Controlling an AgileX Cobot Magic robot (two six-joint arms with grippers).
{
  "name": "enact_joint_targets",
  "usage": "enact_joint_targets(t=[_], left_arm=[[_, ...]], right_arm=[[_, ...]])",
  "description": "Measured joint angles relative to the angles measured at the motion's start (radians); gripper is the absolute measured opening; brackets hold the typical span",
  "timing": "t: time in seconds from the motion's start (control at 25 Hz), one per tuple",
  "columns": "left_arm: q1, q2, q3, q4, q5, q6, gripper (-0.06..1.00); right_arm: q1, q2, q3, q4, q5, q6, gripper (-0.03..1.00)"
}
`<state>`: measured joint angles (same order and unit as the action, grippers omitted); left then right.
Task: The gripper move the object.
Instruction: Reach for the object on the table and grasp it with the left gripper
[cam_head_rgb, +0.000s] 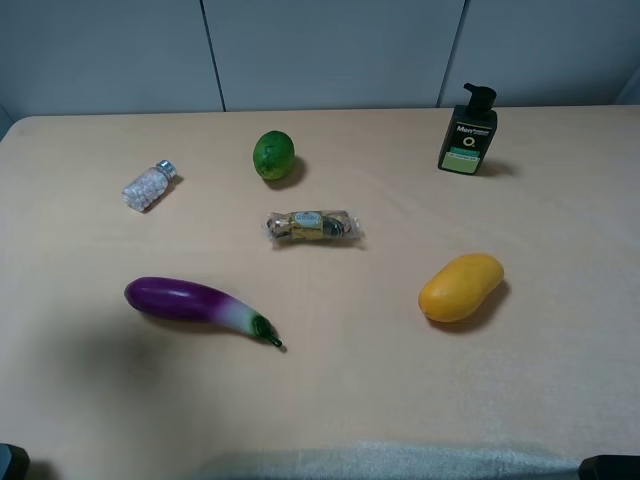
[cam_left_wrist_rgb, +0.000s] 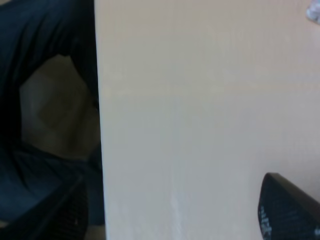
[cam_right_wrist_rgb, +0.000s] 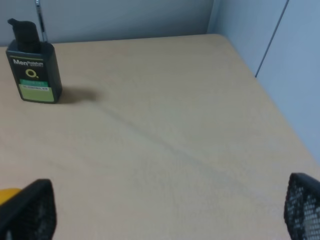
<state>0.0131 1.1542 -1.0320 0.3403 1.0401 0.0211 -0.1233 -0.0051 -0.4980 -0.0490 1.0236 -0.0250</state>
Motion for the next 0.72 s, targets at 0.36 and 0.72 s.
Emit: enact_joint_targets(t=[0.36, 0.72], left_arm=[[-0.001, 0.290, -0.092, -0.054, -0.152, 0.094, 0.77], [-0.087, 0.573, -0.197, -0.072, -0.188, 0.113, 0.77]], right_arm=[[0.000, 0.000, 0.000, 0.000, 0.000, 0.000, 0.69], [0.000, 0.000, 0.000, 0.000, 0.000, 0.000, 0.69]])
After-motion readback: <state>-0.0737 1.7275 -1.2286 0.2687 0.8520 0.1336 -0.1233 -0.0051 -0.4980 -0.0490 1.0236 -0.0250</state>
